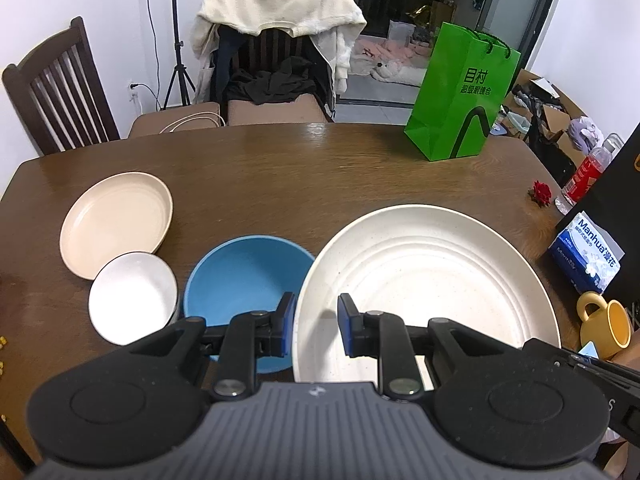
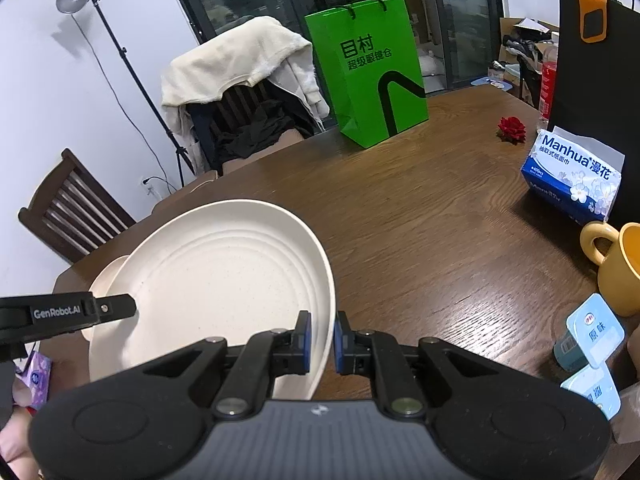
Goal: Organize plates and bowls
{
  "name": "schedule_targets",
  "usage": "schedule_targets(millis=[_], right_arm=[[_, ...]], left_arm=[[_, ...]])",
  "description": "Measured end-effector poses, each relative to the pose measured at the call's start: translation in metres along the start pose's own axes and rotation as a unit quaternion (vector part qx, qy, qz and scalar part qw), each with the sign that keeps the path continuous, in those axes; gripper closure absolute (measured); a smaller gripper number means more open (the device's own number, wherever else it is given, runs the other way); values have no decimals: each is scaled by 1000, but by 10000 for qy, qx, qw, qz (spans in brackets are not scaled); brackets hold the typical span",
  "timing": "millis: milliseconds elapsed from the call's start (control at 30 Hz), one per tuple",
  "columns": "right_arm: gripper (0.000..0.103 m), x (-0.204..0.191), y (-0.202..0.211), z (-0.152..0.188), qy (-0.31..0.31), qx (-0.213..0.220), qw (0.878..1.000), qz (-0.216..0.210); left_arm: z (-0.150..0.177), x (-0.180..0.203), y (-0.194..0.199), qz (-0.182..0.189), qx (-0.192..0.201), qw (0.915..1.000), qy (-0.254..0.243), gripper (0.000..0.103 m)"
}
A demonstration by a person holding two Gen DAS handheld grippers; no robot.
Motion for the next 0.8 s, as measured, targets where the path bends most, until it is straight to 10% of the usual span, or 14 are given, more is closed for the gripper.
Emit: schedule_targets(millis=[800], right_arm=[[92, -49, 28, 52, 331, -40, 9993, -173]], left_arm=[[46, -50, 46, -134, 135, 9994, 297, 80]])
Point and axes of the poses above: each gripper's, at about its wrist camera, not at the fingertips, and y roughly against the way its jaws point, x to its right, z to its underside, the point moved 7 cm from there along -y, roughly the way its jaws point, and after that the axes turned 5 degrees about -x, right-handed, at the moved point
